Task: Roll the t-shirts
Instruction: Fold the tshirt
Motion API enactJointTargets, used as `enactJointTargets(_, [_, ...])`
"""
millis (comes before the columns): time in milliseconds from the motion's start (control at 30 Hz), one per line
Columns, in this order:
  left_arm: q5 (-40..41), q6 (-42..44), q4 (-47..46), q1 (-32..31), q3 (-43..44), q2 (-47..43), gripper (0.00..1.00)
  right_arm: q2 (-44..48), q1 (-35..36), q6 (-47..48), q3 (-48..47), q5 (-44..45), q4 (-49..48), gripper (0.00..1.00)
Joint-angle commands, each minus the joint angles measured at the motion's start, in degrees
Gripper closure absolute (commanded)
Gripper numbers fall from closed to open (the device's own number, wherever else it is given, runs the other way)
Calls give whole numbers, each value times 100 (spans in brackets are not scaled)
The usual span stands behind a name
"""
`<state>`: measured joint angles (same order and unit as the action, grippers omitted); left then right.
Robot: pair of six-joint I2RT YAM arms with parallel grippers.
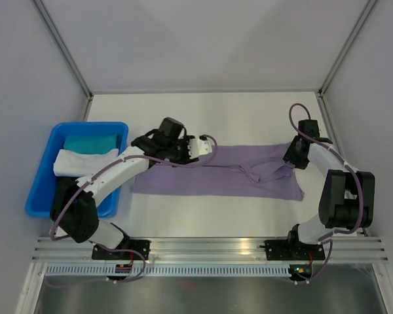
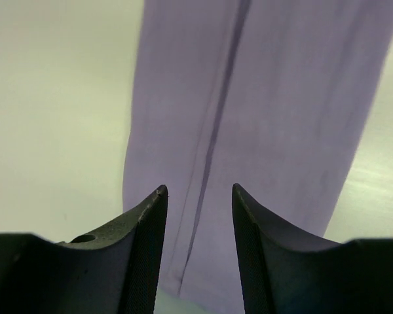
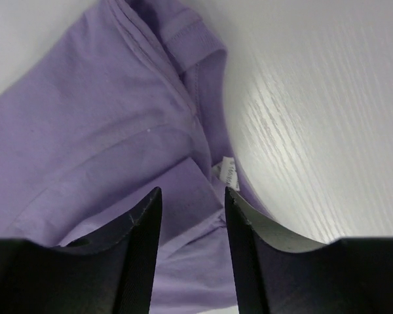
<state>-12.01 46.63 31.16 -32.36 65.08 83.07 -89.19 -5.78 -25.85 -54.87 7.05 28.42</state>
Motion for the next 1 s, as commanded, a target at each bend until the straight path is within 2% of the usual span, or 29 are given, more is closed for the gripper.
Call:
enactJointTargets(0, [-371, 356, -214, -1042, 618, 577, 50, 358, -11, 132, 99, 315, 339, 52])
enactJointTargets(33, [-424, 364, -468, -1445, 724, 753, 50, 384, -11, 124, 117, 262, 357, 55])
enactJointTargets(133, [-626, 601, -838, -2096, 1137, 1456, 52, 498, -11, 54, 266, 166, 357, 57])
enactJointTargets(267, [-1495, 514, -1294, -2389, 1709, 2309, 52, 657, -72, -26, 407, -18, 304, 57])
enactJointTargets(400, [-2006, 171, -1770, -2442, 2367, 3117, 52, 692, -81, -87, 529, -282, 173, 57])
enactJointTargets(600, [-2042, -40, -2008, -2459, 3097, 4146, 54, 798, -72, -158, 618, -336, 102, 57])
enactJointTargets(667, [-1902, -119, -2008, -2451, 3247, 4436, 59, 798, -72, -131, 618, -257, 128, 57])
enactJointTargets(900, [-1709, -303, -1903, -2468, 3344, 4683, 60, 868, -72, -8, 644, 305, 173, 57])
enactJointTargets(967, [-1647, -356, -1877, -2477, 3353, 4692, 64, 868, -81, -17, 662, 298, 85, 57])
